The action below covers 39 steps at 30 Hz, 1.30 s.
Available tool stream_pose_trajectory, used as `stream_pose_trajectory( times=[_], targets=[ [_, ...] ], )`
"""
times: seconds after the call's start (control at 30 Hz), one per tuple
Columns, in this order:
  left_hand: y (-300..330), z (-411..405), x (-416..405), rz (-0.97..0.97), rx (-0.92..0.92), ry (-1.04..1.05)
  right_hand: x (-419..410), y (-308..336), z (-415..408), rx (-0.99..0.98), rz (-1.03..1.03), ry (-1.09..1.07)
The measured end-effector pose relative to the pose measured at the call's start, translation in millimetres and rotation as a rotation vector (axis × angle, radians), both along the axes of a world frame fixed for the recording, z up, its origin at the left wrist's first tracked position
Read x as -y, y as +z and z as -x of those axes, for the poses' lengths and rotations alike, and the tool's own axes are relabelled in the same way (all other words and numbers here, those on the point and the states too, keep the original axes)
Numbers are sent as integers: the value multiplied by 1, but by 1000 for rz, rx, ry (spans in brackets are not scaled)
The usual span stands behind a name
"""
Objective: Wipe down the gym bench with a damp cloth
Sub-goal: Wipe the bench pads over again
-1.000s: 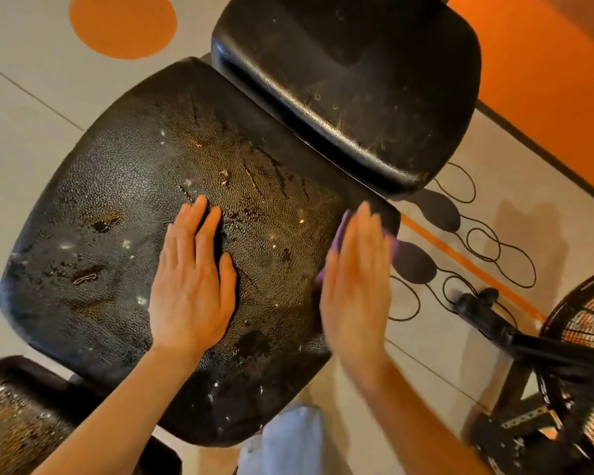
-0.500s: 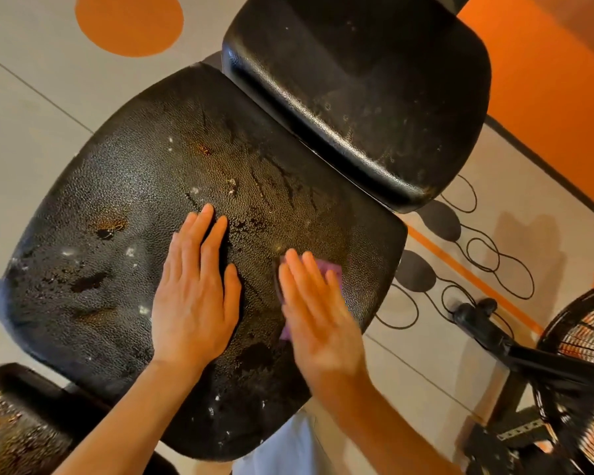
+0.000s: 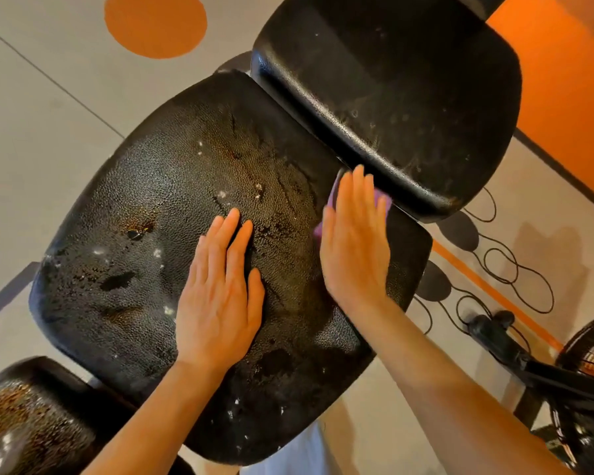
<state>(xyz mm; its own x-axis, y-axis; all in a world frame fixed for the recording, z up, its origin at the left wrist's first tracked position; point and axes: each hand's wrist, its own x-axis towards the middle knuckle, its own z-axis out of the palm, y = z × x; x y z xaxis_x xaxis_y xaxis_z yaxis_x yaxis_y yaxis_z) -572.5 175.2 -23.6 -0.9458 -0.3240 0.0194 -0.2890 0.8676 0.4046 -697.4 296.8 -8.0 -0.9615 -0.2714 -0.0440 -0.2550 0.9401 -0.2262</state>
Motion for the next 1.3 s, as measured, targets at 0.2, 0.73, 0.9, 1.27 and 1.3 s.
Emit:
stream_pose_trajectory(
  times=[0.2,0.73,0.9,1.27,1.3],
  targets=[
    [1,0,3,-21,21,-21,-24,4,-97,-39,-169,416],
    [1,-28,84,31,-34,126,25,-6,10,14,11,76],
    [2,-27,84,34,-24,117,39,2,-39,60,46,198],
    [2,-26,86,5,15,127,61,10,-57,40,51,345],
    [2,-26,86,13,25,129,48,11,-74,45,3,510]
  ],
)
